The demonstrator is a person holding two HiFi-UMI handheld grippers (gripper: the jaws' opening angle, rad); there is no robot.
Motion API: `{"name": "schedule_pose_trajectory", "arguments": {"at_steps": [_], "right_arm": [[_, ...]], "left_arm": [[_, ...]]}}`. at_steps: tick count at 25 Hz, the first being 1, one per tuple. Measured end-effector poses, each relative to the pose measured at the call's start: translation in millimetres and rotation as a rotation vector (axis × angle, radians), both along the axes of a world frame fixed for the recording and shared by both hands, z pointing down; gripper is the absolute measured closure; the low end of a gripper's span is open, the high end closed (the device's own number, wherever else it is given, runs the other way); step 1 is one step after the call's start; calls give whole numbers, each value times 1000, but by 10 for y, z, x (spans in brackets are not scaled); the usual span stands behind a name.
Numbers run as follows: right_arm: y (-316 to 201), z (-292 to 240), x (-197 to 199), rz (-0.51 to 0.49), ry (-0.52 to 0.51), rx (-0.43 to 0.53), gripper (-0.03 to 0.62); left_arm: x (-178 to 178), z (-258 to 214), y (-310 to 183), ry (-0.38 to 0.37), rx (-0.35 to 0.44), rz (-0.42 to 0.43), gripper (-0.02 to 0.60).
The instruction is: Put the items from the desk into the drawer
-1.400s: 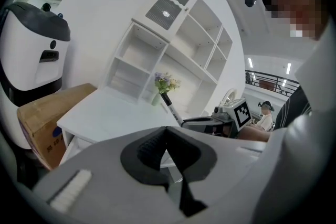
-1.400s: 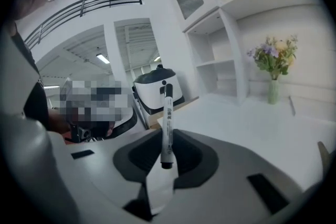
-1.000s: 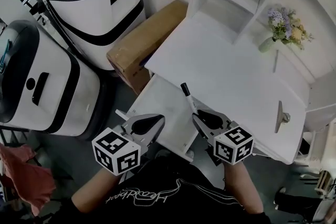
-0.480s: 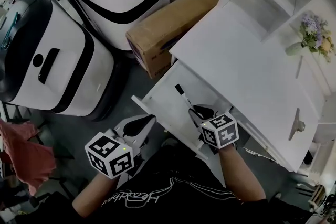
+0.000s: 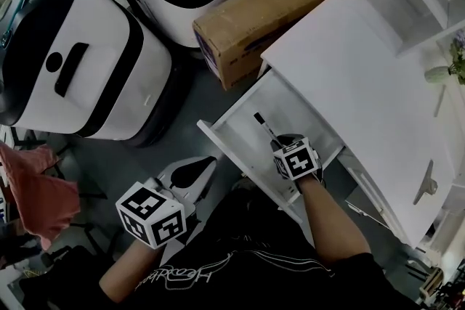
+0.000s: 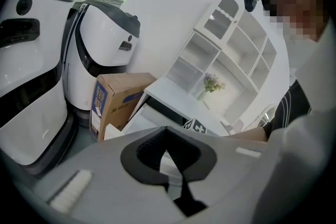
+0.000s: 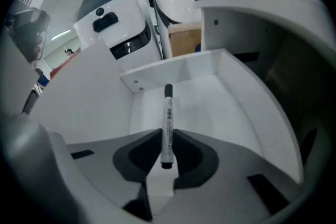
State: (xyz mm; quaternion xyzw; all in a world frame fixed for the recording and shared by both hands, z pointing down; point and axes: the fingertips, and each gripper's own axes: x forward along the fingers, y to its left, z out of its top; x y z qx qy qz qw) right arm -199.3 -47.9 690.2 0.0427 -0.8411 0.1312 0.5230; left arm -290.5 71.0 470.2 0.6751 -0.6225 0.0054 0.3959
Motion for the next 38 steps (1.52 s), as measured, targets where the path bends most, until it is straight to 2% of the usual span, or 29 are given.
{"name": "schedule_pose_trajectory", "arguments": {"at_steps": [7, 11, 16, 19, 20, 21, 23, 28, 32, 35, 36, 38], "right_arm": [[46, 392, -25, -43, 74, -6, 520], [19, 495, -23, -93, 110, 31, 520], [46, 541, 12, -94, 124, 30, 519], [73, 534, 4, -64, 113, -8, 484], [77, 513, 11, -39, 107, -24, 420], [70, 474, 24, -15, 98, -34, 385], [15, 341, 57, 29, 64, -40, 375], [-57, -320, 135, 132, -113, -74, 370], [-14, -1225, 244, 245, -390, -159, 378], [-132, -1960, 432, 364, -613, -131, 387], [-149, -2198, 509, 391, -683, -125, 409], [-164, -2634, 666, 427, -812, -109, 503]], "left_arm": [[-80, 106, 15, 11, -22, -35, 572], [-115, 125, 0, 11, -21, -47, 572], [-146, 117, -49, 10, -16, -47, 572], [-147, 93, -99, 6, -11, -36, 572], [-139, 82, -117, 4, -8, -31, 572], [-129, 67, -138, 2, -4, -26, 572], [-113, 25, -199, -4, 8, -13, 572], [-19, -137, -352, 9, 56, 41, 572], [244, -338, -473, 12, 92, 118, 572], [467, -508, -688, 5, 148, 218, 572], [557, -563, -749, 4, 162, 245, 572], [756, -680, -860, 3, 186, 296, 572]]}}
